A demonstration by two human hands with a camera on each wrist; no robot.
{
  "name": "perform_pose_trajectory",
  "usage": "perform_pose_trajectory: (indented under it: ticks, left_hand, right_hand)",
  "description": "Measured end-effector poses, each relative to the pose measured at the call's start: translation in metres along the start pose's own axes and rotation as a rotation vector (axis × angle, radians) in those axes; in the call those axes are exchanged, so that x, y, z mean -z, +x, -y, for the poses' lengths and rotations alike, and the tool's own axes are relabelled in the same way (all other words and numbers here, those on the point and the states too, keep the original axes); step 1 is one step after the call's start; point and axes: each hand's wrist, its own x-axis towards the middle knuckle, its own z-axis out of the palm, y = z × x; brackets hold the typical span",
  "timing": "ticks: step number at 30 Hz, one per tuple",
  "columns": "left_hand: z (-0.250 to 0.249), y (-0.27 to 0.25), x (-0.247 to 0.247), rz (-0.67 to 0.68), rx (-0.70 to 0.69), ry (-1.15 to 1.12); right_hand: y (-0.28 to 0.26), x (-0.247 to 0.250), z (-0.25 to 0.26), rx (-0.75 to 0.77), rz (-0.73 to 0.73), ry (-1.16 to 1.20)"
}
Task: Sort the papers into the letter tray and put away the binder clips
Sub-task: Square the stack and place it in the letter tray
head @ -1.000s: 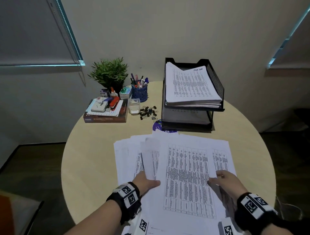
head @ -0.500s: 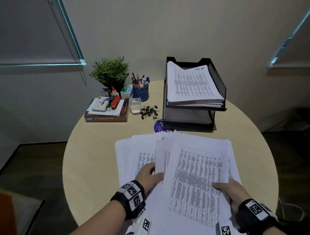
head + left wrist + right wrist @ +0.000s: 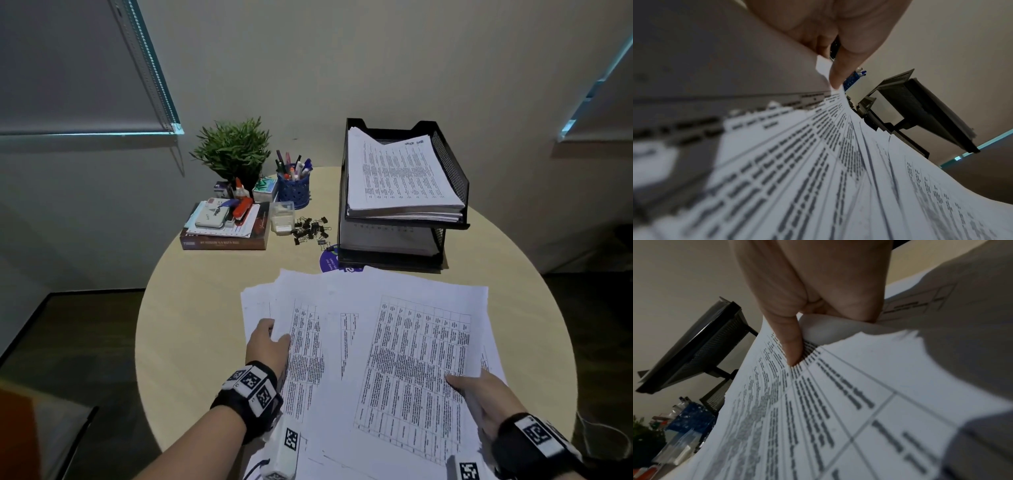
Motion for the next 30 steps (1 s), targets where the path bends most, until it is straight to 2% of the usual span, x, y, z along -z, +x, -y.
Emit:
perform_pose_trajectory:
  ticks: [4, 8, 10, 14, 18, 22, 23, 27, 30]
  left_hand:
    - [-0.002, -0.011, -0.002, -0.032, -0.058, -0.241]
    - [-0.008, -0.019, -0.003, 0.200, 0.118, -0.329]
    - [-0.009, -0.017, -0.003, 0.303, 0.151, -0.402]
    - [-0.015, -0.024, -0.006, 0.397, 0.222, -0.399]
    - [-0.010, -0.029, -0.015, 0.450, 0.292, -0.250]
    - [0.000, -0.020, -0.019, 0.412, 0.195, -0.258]
    - [-0.001, -0.017, -0.016, 0.400, 0.163, -0.280]
    - [-0.013, -0.009, 0.008, 0.417, 0.084, -0.373]
    - [-0.020, -0.006, 0.025, 0.443, 0.074, -0.439]
  right_hand:
    - [-0.001, 0.000, -0.001, 0.009, 0.030, 0.132]
    - [-0.002, -0.011, -0.004, 0.023, -0.030, 0.052]
    - [-0.004, -0.018, -0.004, 0.044, -0.031, -0.015]
    - [-0.015, -0.041, -0.001, 0.109, 0.027, -0.064]
    - [-0.026, -0.062, 0.001, 0.138, 0.069, -0.048]
    - [-0.026, -0.064, 0.003, 0.078, 0.068, -0.034]
    - [-0.019, -0.061, 0.001, 0.059, 0.021, -0.034]
    - [-0.008, -0.050, 0.006, 0.103, -0.064, -0.220]
    - [-0.004, -0.043, 0.008, 0.088, -0.029, -0.286]
